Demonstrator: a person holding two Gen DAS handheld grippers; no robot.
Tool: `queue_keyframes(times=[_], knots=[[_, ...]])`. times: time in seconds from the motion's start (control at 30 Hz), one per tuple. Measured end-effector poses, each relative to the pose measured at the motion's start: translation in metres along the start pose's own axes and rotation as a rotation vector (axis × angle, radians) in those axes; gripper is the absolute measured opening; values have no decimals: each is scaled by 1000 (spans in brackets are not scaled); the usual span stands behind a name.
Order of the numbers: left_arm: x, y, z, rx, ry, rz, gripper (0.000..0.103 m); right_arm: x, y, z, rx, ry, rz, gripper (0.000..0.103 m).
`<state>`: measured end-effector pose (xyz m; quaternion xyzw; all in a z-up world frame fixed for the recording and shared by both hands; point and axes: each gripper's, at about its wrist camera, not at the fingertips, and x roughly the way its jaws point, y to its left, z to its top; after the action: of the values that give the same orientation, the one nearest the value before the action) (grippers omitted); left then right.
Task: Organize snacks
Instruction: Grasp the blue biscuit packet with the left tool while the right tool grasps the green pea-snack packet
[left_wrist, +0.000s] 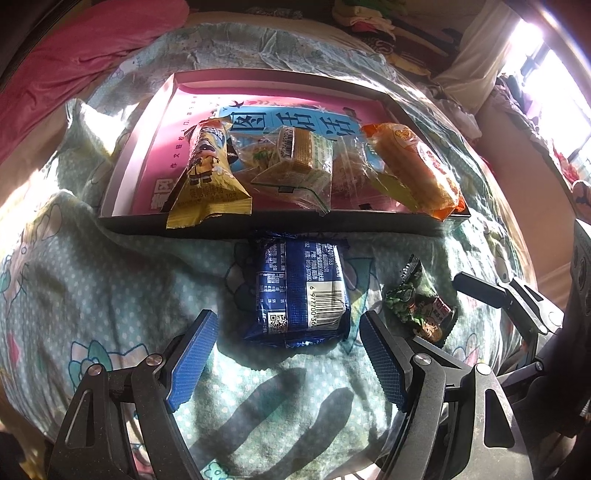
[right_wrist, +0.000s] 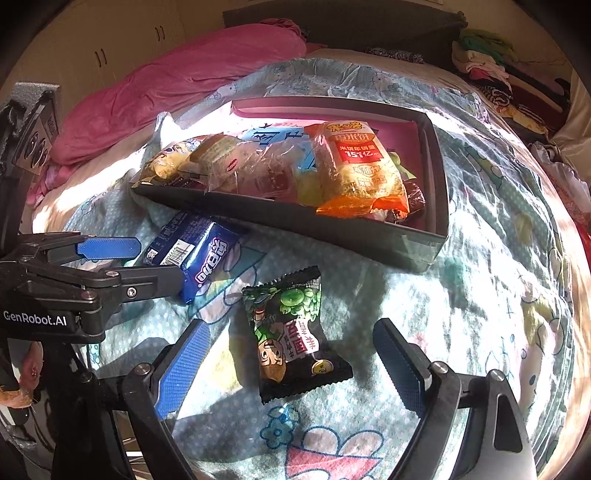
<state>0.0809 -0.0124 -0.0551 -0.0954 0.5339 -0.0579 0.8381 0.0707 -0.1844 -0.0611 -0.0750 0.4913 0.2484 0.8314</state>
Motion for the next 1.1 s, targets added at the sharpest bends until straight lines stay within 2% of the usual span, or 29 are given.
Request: queue_keyframes(times=[0.47, 1.1], knots=[[14, -6, 4, -4, 20, 16, 80, 18, 2, -1, -49, 54, -63, 90], [33, -9, 15, -3, 21, 63, 80, 34, 4, 7, -110, 49, -95, 85]])
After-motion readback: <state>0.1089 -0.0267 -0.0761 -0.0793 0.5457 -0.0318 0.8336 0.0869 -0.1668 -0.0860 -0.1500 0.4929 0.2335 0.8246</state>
